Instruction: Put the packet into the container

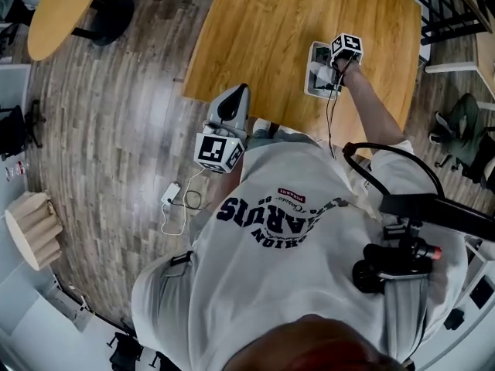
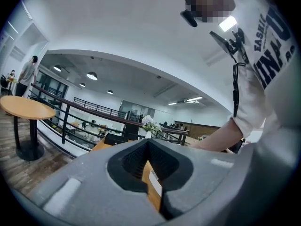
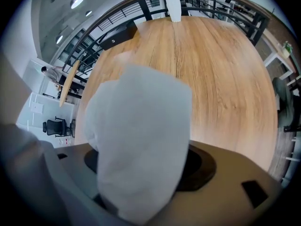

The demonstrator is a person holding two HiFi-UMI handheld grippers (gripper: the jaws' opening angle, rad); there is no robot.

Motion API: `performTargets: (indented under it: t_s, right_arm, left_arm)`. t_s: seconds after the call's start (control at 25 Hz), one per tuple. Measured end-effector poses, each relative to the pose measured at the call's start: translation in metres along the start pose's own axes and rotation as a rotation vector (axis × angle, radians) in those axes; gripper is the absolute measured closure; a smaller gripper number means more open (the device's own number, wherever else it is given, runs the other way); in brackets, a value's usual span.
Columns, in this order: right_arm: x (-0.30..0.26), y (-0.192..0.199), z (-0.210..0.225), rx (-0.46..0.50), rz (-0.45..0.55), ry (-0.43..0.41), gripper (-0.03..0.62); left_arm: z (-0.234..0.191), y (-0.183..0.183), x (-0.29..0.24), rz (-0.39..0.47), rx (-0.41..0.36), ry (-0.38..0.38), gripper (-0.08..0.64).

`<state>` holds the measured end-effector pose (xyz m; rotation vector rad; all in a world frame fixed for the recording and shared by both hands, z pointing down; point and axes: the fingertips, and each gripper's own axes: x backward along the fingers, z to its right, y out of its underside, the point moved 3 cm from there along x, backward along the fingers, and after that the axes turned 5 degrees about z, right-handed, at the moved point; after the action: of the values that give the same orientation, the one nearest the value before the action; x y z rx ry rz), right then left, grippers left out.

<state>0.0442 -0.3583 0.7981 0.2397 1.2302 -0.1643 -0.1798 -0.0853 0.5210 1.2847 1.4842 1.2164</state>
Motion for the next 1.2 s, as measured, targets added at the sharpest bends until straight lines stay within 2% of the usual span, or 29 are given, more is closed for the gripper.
performTargets:
  t_s: [0.24, 0.48, 0.68, 1.04, 1.2]
  right_arm:
    - [-0.017, -0.006, 0.0, 0.011, -0.039, 0.076, 0.262]
    - [-0.037, -0.005, 0.001, -0.009, -0.067, 0.115, 0.264]
    - [-0.044, 0.0, 0.005, -0.033, -0.079, 0.124, 0.264]
    - [-0.042, -0.002, 0.003, -0.058, -0.072, 0.094, 0.264]
    - [-0.041, 0.001, 0.001, -0.076, -0.09, 0.079, 0.26]
  left_arm:
    - [-0.008, -0.006, 0.009, 0.019, -0.038, -0.034, 0.563]
    - [-0.014, -0.008, 0.009, 0.015, -0.065, -0.047, 0.563]
    - [-0.016, -0.012, 0.005, 0.017, -0.074, -0.045, 0.563]
    - [-0.012, -0.016, -0.011, 0.008, -0.087, 0.0, 0.563]
    - [-0.013, -0.018, -0.017, 0.002, -0.104, -0.005, 0.563]
